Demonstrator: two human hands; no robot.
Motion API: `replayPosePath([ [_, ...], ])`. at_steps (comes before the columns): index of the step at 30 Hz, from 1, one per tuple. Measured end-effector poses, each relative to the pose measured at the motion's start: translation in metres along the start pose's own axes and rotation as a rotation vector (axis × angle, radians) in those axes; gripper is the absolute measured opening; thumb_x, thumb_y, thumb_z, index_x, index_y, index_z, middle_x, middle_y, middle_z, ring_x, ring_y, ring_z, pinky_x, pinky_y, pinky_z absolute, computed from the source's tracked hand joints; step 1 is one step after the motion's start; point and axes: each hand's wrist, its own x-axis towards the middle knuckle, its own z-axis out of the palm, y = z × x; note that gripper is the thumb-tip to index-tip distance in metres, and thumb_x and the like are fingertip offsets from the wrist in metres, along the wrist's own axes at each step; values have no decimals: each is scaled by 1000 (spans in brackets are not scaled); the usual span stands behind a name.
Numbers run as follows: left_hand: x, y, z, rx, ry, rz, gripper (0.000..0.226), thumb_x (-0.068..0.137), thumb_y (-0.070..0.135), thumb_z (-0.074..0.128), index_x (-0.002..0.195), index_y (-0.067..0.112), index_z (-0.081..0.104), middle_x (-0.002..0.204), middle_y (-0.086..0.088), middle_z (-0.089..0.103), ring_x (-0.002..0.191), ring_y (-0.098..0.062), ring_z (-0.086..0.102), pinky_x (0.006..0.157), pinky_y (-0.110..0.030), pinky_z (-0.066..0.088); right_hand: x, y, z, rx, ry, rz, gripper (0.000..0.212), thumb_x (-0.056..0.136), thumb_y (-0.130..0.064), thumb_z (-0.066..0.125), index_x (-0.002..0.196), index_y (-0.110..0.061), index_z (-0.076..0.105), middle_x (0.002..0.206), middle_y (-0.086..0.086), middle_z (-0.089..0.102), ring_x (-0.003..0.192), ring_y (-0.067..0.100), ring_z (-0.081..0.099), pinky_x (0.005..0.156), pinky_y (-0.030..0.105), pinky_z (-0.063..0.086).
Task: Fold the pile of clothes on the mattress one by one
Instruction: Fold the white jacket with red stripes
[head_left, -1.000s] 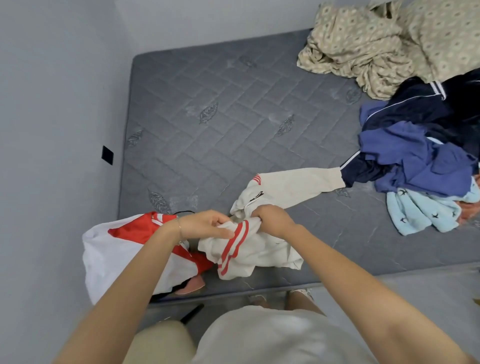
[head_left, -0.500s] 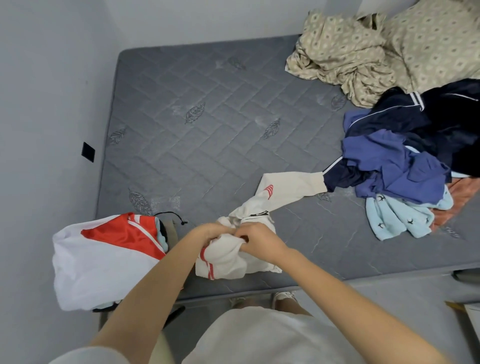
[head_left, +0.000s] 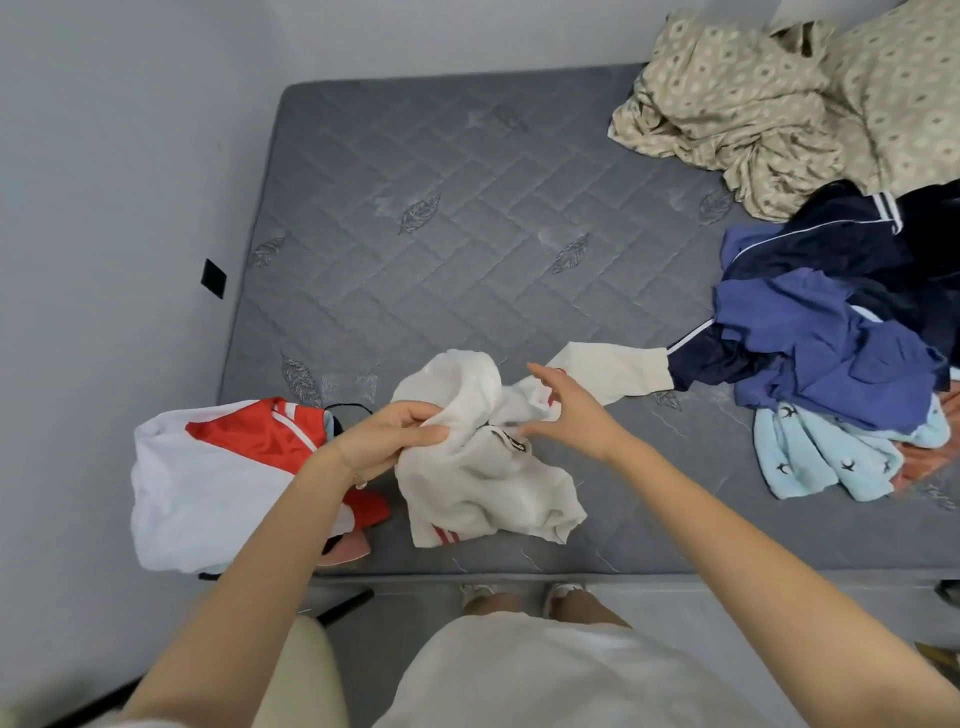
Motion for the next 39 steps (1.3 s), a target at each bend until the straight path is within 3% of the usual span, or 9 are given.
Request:
replayPosePath([
  [3, -23, 28, 7, 71, -75, 90, 14, 73, 17, 80, 87, 17, 78, 89, 3, 74, 83, -7, 67, 72, -20, 53, 10, -8, -9, -85, -134, -32, 119, 68, -34, 87, 154, -28, 5, 159, -6, 17, 145, 11, 16, 115, 26, 19],
  [6, -37, 47, 10, 108, -91, 189, 27, 83, -1, 58, 85, 17, 78, 87, 4, 74, 82, -7, 68, 73, -20, 53, 16, -14, -5, -101, -253, -13, 119, 68, -36, 86, 155, -27, 5, 157, -3, 25, 144, 13, 24, 118, 33, 21],
  [10, -44, 57, 11, 68, 12, 286, 27, 80, 4, 54, 89, 14, 78, 90, -2, 74, 83, -13, 69, 75, -25, 55, 17, -9, 7, -48, -315, 72, 44, 75, -37, 80, 112, -19, 66, 110, 0, 70, 102, 15, 65, 95, 41, 51],
  [15, -48, 62, 1, 1, 235, 413, 22, 88, 11, 58, 97, 20, 76, 101, -1, 73, 93, -14, 68, 78, -24, 54, 10, -5, -4, 92, -193, 57, 12, 77, -41, 78, 74, -33, 70, 69, -21, 68, 66, -7, 60, 58, 8, 43],
  [23, -22, 63, 23, -25, 438, 501, 21, 90, 11, 55, 107, 7, 66, 96, 4, 73, 89, -10, 66, 77, -22, 53, 11, -4, -35, -273, -193, 351, 72, 76, -73, 59, 115, -12, 56, 106, -1, 58, 95, 18, 57, 71, 26, 40],
  [29, -11, 66, 16, -54, 566, 453, 22, 93, 7, 56, 113, 9, 64, 98, 3, 72, 90, -12, 66, 76, -25, 54, -5, -2, -46, 203, -241, 346, 95, 54, -91, 58, 120, -23, 66, 124, -5, 65, 120, 15, 57, 104, 32, 41],
  [31, -10, 64, 12, -13, 518, 399, 30, 92, 5, 57, 120, 14, 62, 108, 3, 71, 98, -14, 65, 82, -28, 53, -5, -6, -46, 289, -159, 346, 80, 71, -82, 53, 125, -24, 62, 135, -8, 55, 128, 14, 47, 108, 31, 32],
  [34, -8, 58, 5, 243, 385, 277, 49, 92, 1, 56, 138, 19, 49, 133, 2, 59, 118, -13, 57, 97, -34, 48, -6, -10, -49, 253, 10, 246, 20, 83, -52, 66, 76, -33, 67, 97, -11, 64, 94, 11, 55, 80, 25, 38],
  [39, -4, 46, 8, 517, 272, 147, 67, 92, -1, 56, 148, 25, 30, 138, 11, 51, 113, -4, 59, 94, -21, 48, -16, -28, -47, 235, 133, -65, 45, 86, -31, 70, 53, -16, 43, 58, -5, 33, 57, 9, 33, 54, 24, 26],
])
